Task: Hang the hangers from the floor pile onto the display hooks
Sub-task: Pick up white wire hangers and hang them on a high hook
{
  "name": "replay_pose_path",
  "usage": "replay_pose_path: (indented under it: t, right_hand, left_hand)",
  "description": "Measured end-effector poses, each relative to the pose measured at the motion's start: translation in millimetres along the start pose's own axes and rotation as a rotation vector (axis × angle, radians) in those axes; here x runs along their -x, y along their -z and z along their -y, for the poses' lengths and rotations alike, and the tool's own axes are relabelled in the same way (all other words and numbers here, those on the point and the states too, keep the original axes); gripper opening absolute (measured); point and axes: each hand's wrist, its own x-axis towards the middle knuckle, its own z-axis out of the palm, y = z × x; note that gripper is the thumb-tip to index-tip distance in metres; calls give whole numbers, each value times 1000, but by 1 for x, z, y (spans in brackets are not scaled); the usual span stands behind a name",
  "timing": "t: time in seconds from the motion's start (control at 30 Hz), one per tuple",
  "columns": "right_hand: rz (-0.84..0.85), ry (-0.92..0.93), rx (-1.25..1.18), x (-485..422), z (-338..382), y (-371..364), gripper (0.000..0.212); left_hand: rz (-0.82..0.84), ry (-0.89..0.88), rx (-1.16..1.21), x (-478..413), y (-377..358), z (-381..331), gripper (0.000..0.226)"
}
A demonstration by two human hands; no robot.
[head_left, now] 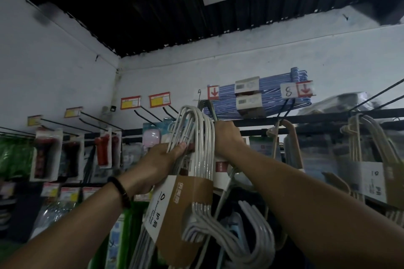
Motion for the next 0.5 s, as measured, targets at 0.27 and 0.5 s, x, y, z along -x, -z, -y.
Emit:
replay_pose_path:
  t: [0.27, 0.5]
  right_hand:
    - [73, -120, -71, -11, -19, -35, 14]
    - [263, -52, 416, -10, -58, -56, 36]
  left_hand:
    - [-17, 46, -113, -1, -5, 23, 44]
    - [-97, 18, -248, 4, -13, 31, 34]
